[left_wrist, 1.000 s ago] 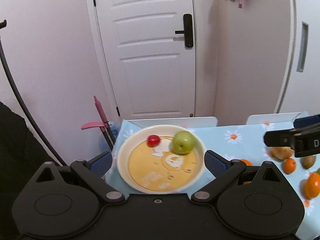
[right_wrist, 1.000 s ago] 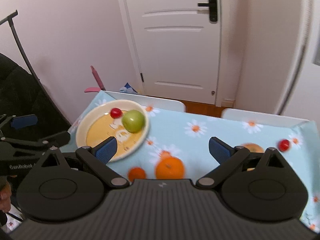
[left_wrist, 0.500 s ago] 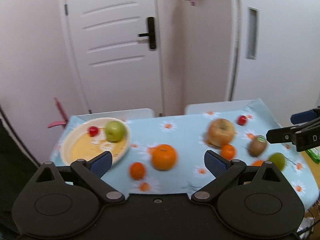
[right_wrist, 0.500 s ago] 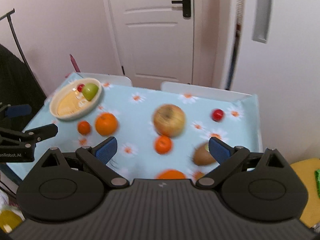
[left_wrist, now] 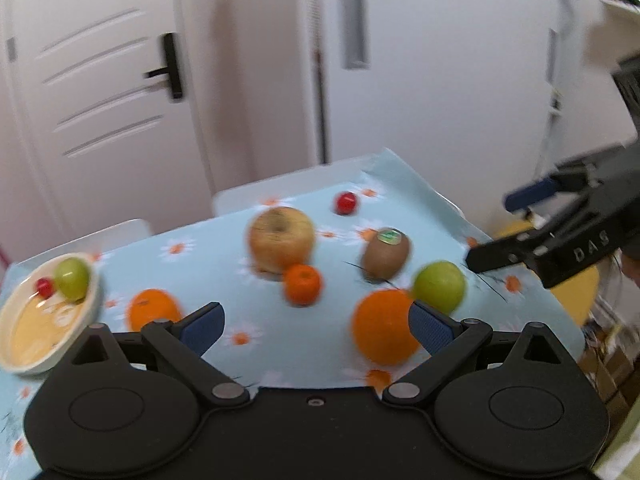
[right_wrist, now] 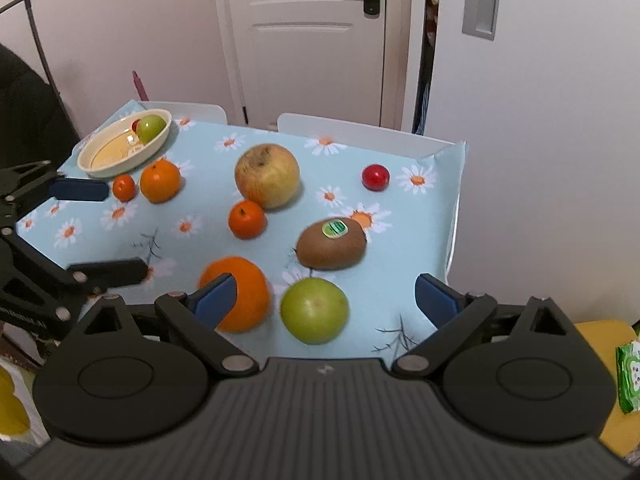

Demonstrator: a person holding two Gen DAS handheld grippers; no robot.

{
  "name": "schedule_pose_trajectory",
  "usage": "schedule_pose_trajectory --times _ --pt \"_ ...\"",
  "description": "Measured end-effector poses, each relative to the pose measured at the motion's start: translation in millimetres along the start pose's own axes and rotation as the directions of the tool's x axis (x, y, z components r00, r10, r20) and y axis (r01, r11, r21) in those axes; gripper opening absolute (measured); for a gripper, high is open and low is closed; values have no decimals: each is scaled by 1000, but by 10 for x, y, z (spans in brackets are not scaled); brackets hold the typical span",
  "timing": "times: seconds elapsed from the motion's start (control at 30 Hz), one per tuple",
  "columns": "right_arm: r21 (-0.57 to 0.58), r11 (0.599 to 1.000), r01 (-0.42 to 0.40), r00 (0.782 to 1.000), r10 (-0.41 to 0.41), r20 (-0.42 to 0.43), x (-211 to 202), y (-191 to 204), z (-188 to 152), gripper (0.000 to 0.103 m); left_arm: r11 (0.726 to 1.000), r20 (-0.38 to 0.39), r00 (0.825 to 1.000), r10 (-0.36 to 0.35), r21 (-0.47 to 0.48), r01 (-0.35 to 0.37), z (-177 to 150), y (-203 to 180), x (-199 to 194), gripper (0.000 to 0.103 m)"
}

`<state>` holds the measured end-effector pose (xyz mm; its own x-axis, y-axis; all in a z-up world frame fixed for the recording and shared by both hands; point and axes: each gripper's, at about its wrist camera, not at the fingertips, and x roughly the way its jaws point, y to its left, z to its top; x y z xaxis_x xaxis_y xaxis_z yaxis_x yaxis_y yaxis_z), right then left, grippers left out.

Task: Organize fruits
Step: 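Grasp the large orange with the left tool while the right tool grasps another green apple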

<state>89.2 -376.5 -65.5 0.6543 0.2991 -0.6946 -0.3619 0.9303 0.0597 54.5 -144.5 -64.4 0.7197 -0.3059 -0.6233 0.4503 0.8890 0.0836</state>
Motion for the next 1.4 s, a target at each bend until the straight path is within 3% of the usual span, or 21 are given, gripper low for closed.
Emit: schedule_pose_trajectory --times 0.17,0.37,0.5,0.7,0.8,1.23,1.3,1.4 --pt "-5 1000 0 1000 0 -29 166 -136 -131 103 994 -51 995 -90 62 93 -83 -219 360 99" --pt "13 1000 -27 998 27 -57 335 -202 -232 103 990 -89 991 -96 94 104 -117 -370 665 88" --pt "14 999 -44 997 45 -70 436 -192 -250 103 989 -125 987 -100 98 113 -124 -377 786 67" --pt "13 997 -73 994 74 -86 560 -155 -240 100 986 -136 986 -97 118 113 -121 -388 791 66" --pt "11 996 -85 992 86 -94 611 -145 -220 90 988 -141 986 -91 113 107 -134 -361 775 66" --pt "6 993 -115 987 115 -114 739 -83 -200 84 993 -158 984 -79 72 91 -167 -262 714 66" --pt "-6 994 -108 987 107 -118 761 -52 -199 69 995 -158 984 -76 59 86 -176 -250 712 66" --pt "-8 994 -105 988 103 -116 763 -21 -192 69 996 -158 985 -72 38 79 -190 -228 684 66"
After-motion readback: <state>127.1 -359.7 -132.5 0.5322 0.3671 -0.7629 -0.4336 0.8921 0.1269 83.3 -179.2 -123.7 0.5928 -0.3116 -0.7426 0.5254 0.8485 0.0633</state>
